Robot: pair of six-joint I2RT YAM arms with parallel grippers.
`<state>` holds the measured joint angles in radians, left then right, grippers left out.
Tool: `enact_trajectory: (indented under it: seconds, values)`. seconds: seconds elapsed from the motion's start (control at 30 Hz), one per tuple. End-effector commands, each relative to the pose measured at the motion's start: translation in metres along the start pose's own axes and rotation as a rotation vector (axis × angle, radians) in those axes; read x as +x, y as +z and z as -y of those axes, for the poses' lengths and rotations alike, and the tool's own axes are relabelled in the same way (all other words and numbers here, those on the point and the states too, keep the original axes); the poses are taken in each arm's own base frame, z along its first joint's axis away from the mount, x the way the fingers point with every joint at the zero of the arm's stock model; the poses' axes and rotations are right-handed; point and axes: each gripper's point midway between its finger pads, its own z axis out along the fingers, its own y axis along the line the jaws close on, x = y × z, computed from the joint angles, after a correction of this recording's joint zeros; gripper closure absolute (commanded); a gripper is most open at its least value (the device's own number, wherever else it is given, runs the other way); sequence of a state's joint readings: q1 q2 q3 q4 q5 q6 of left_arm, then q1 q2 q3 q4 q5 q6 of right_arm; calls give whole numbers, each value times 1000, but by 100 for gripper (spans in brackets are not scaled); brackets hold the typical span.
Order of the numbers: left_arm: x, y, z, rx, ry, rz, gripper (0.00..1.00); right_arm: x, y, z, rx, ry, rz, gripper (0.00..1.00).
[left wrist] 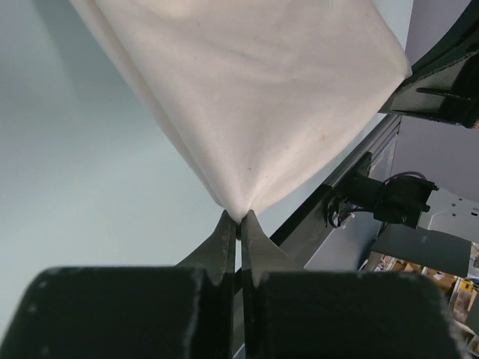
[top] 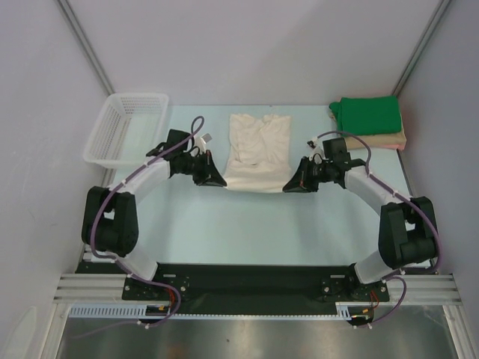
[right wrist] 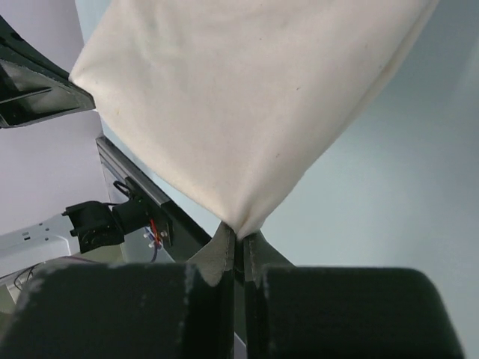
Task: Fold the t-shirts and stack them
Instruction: Fold the tshirt
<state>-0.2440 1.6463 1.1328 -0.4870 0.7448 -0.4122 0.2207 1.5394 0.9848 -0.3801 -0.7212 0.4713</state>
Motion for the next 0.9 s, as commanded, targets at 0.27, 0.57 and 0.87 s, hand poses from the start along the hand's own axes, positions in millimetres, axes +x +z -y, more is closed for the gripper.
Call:
enact_trajectory:
  seconds: [0.27,0.57,0.87]
  values:
    - [37,-18,12,7,44,11,100,2,-25,-24,-29,-122,37,100]
    - [-36,-6,14,-21,117,73,99,-79,-5,-20,-46,-127,115,100]
    - [-273,29,-14,-291,413,435,50,-300,45,-22,-65,-340,391,63]
